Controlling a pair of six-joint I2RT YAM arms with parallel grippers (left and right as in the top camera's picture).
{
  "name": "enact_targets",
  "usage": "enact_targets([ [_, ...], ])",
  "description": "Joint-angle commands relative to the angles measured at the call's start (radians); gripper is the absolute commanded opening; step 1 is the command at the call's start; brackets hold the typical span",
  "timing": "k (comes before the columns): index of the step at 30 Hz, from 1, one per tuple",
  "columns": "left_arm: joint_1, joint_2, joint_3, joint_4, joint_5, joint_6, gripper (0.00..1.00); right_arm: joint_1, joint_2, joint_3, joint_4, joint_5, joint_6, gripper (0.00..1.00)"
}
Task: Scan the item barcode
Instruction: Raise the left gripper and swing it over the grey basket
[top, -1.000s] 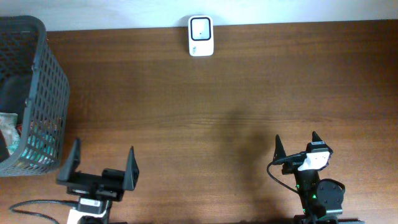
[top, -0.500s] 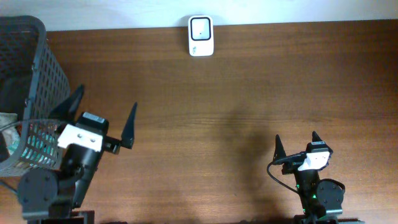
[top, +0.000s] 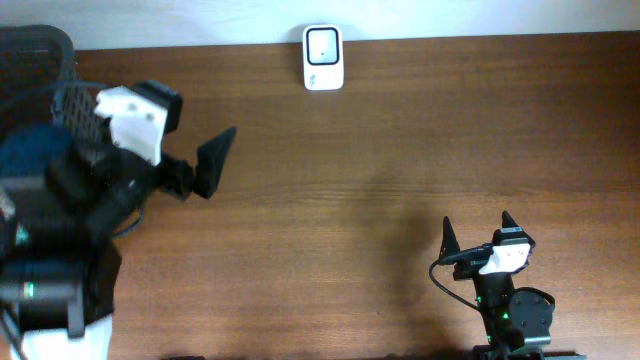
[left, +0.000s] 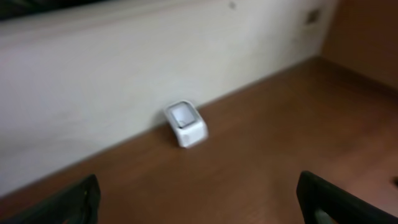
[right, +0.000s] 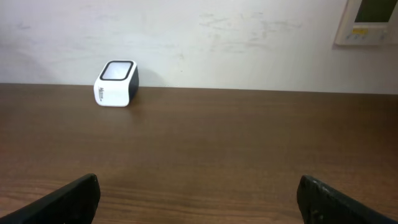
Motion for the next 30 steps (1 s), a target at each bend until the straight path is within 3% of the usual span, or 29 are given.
enact_targets([
  [1,0.003,0.068,0.049,0.007,0.159,0.008,0.99,-0.001,-0.008,-0.007,-0.004,0.012,0.004,0.99],
  [6,0.003,0.122,0.101,0.009,0.061,-0.052,0.99,-0.001,-0.008,-0.007,-0.004,0.012,0.004,0.99],
  [11,0.003,0.198,0.297,-0.151,-0.075,-0.056,0.99,-0.001,-0.008,-0.007,-0.004,0.012,0.004,0.99],
  [30,0.003,0.216,0.323,-0.171,-0.036,-0.056,0.99,-0.001,-0.008,-0.007,-0.004,0.012,0.004,0.99],
])
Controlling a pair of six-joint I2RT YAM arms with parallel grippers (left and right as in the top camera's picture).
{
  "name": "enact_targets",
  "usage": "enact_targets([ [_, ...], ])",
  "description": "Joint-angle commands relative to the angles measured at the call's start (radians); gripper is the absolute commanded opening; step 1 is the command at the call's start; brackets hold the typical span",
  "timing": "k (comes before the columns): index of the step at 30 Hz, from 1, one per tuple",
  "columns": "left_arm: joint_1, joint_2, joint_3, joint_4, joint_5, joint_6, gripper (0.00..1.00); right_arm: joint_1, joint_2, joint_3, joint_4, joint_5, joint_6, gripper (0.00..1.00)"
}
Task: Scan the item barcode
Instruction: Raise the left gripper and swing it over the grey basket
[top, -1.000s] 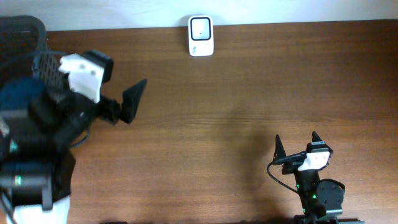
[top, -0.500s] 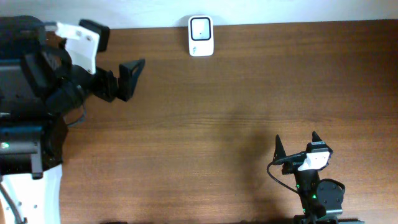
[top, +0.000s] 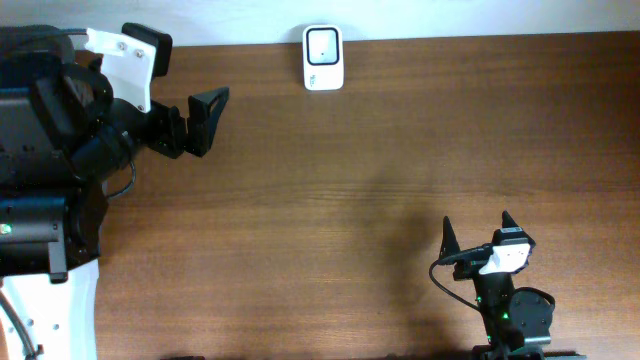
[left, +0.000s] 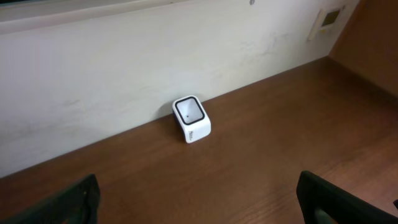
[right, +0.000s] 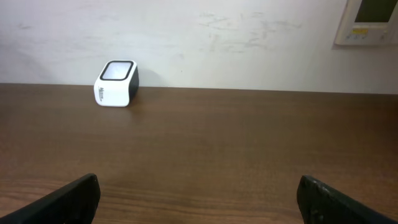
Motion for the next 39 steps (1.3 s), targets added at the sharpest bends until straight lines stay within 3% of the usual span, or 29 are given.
enact_targets([
  [1,0.003,0.003,0.015,0.002,0.018,-0.009,0.99,-0.001,-0.008,-0.007,-0.004,0.012,0.004,0.99],
  [18,0.003,0.003,0.037,0.090,0.002,-0.064,0.99,-0.001,-0.008,-0.007,-0.004,0.012,0.004,0.99],
  [24,0.003,0.012,0.119,0.073,-0.399,-0.187,0.99,-0.001,-0.007,-0.007,-0.004,0.012,0.004,0.99],
  [31,0.040,0.040,0.126,0.018,-0.790,-0.198,0.99,-0.001,-0.007,-0.007,-0.004,0.012,0.004,0.99],
  [35,0.152,0.087,0.126,0.029,-0.908,-0.255,0.99,-0.001,-0.007,-0.007,-0.004,0.012,0.004,0.99],
  [39,0.308,0.152,0.126,0.035,-0.905,-0.335,0.99,-0.001,-0.007,-0.007,-0.004,0.012,0.004,0.99],
])
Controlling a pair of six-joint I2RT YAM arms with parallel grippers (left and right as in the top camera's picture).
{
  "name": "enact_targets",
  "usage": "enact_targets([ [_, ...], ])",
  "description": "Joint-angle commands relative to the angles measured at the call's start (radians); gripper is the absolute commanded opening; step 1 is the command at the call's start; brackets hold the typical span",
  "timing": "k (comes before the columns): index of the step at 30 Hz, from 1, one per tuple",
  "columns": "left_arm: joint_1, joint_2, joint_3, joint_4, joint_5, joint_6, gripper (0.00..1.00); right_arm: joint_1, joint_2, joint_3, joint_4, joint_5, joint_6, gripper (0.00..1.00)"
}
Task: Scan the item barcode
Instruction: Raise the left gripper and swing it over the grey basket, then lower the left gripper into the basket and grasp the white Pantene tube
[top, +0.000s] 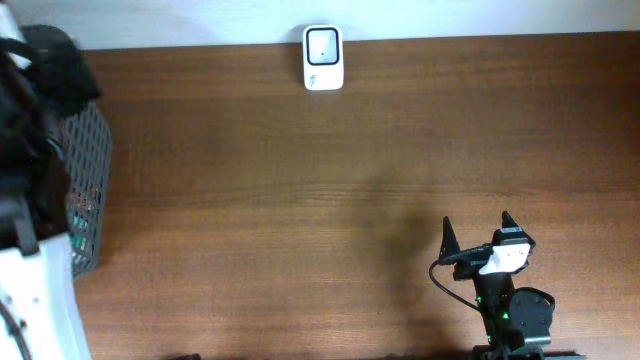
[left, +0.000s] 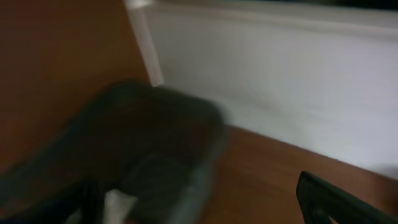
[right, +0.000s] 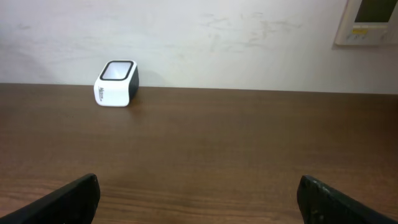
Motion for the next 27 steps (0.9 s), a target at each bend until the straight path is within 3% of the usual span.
enact_targets([
  [1,0.161,0.074,0.015,0.002,-0.071,-0.141,0.99,-0.001,-0.007,-0.007,-0.004,0.013,0.004,0.99],
  [3,0.283,0.113,0.015,0.001,0.034,-0.216,0.99,-0.001,-0.007,-0.007,-0.004,0.013,0.004,0.99],
  [9,0.394,0.170,0.015,-0.060,0.105,-0.215,0.99,-0.001,-0.007,-0.007,-0.004,0.013,0.004,0.99],
  [19,0.435,0.332,-0.053,-0.189,-0.090,-0.200,0.99,-0.001,-0.007,-0.007,-0.004,0.013,0.004,0.99],
  [27,0.465,0.451,-0.147,-0.177,-0.092,-0.207,0.99,-0.001,-0.007,-0.007,-0.004,0.013,0.004,0.99],
])
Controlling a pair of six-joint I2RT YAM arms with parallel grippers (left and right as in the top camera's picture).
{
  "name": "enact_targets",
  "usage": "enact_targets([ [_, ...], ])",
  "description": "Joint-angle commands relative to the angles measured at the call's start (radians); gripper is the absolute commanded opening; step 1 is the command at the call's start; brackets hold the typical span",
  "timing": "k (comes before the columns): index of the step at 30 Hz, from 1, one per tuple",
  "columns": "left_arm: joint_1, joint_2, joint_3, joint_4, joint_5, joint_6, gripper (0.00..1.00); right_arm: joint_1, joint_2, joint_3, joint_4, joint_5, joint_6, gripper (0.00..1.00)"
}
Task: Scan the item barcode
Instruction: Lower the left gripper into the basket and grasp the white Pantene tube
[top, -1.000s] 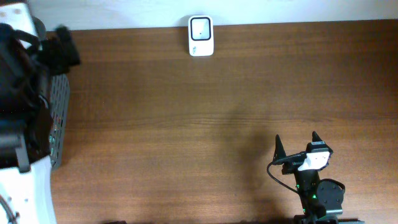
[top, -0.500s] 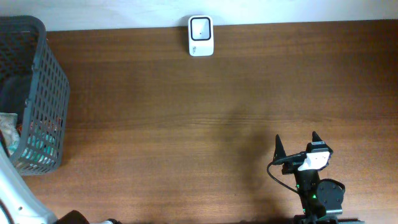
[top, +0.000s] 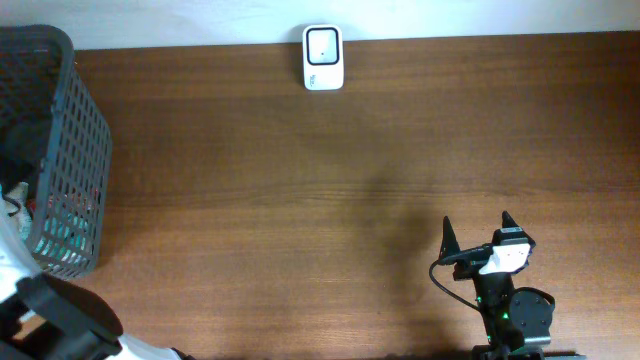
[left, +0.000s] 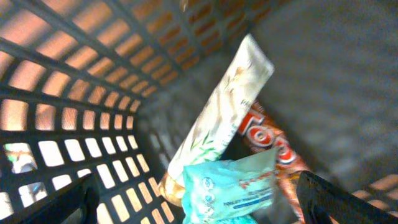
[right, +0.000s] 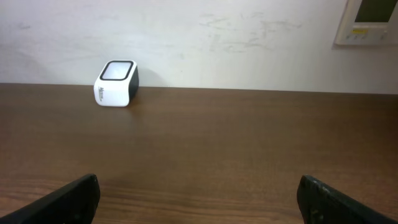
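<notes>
The white barcode scanner (top: 322, 58) stands at the table's far edge against the wall, and shows as the scanner (right: 116, 83) in the right wrist view. My left gripper (left: 198, 205) is open inside the dark mesh basket (top: 60, 150), over a light blue packet (left: 229, 186), a long cream packet (left: 221, 112) and a red-orange packet (left: 268, 146). The overhead view does not show the left gripper itself. My right gripper (top: 476, 235) stands open at the table's front right, nothing between its fingers.
The basket's mesh walls (left: 68, 106) close in around my left gripper. A wall panel (right: 370, 22) hangs at the upper right of the right wrist view. The brown table (top: 350, 190) spreads between basket, scanner and right arm.
My left gripper was outside the basket, facing it and the wall in a blurred view. Now it is inside the basket, close above the packets. The right arm has not moved.
My left gripper hung open over the table's left part, facing the scanner. Then it was nearer the far left edge, still facing the scanner. Then it had turned toward the basket, and now it is inside it over the packets. The right gripper stayed open throughout.
</notes>
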Motion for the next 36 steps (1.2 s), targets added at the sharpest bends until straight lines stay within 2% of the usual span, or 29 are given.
enact_targets([
  [1,0.023,0.049,-0.017,0.015,-0.028,-0.013,1.00,-0.001,-0.007,-0.007,-0.004,0.012,0.004,0.99],
  [4,0.025,0.084,-0.017,0.055,-0.028,0.036,0.98,-0.001,-0.007,-0.007,-0.004,0.012,0.004,0.99],
  [7,0.025,0.119,-0.017,0.105,-0.028,0.150,0.90,-0.001,-0.007,-0.007,-0.004,0.012,0.004,0.99],
  [11,0.025,0.169,-0.017,0.126,-0.035,0.220,0.92,-0.001,-0.007,-0.007,-0.004,0.012,0.004,0.99],
  [23,0.026,0.332,-0.017,0.177,-0.061,0.223,0.93,-0.001,-0.007,-0.007,-0.004,0.012,0.004,0.99],
  [29,0.027,0.412,-0.017,0.186,-0.061,0.223,0.90,-0.001,-0.007,-0.007,-0.004,0.012,0.004,0.99],
  [31,0.027,0.423,-0.017,0.187,-0.061,0.223,0.83,-0.001,-0.007,-0.007,-0.004,0.012,0.004,0.99],
  [34,0.027,0.425,-0.017,0.187,-0.061,0.223,0.51,-0.001,-0.007,-0.007,-0.004,0.012,0.004,0.99],
  [36,0.027,0.425,-0.017,0.187,-0.061,0.223,0.51,-0.001,-0.007,-0.007,-0.004,0.012,0.004,0.99],
])
